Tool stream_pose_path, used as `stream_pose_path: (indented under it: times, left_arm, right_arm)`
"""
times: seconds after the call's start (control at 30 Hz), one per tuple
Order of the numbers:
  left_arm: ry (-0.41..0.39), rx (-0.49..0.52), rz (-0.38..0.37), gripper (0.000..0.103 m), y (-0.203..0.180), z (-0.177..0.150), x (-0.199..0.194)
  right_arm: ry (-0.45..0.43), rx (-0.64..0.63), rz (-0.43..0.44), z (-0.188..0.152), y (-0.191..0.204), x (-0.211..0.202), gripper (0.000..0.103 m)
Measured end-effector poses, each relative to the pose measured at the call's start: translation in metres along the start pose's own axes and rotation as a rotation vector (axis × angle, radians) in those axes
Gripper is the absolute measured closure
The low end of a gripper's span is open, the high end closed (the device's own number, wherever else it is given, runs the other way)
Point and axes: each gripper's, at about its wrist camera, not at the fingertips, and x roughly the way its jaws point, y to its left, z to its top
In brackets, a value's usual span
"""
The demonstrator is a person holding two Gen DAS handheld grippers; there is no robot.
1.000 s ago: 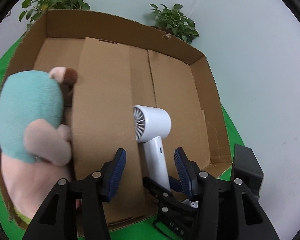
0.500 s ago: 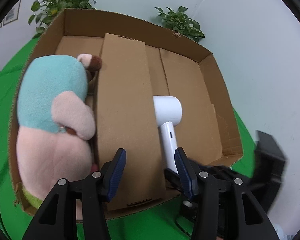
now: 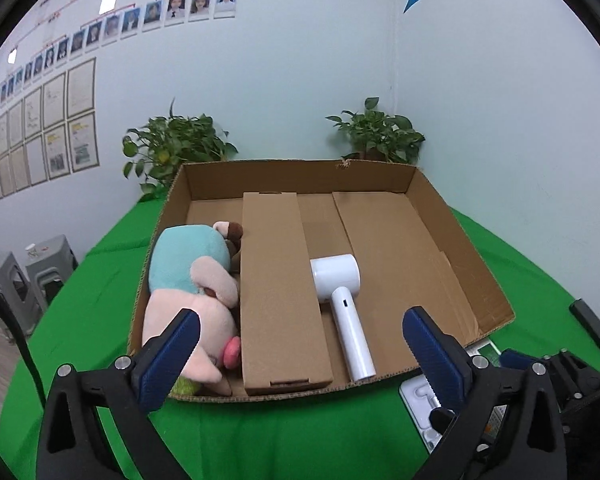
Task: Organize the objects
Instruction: 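Withdraw both tools from the tray toward the white phone stand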
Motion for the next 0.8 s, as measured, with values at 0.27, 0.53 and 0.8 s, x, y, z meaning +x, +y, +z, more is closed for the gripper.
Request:
stream_pose_path:
  times: [0.27,0.53,0.8]
  left_arm:
    - [-0.002,0.022,0.056,0.001,-0.019,-0.023,-0.022]
    - [0.039,0.015,0.055,0.005,-0.021,-0.030,-0.016]
    - [0.113,-0.001,0.025,0.072,-0.017,-0.040,-0.001]
  right_arm:
    - [-0.014,-0.027,-0.012,-0.017,0.000,-0.010,0.004]
    - [0.001,0.021,0.002,-0.025,-0.026,-0.003,0.004]
    - [0.040,0.013,-0.030,-0.029,-0.034,0.003,0.089]
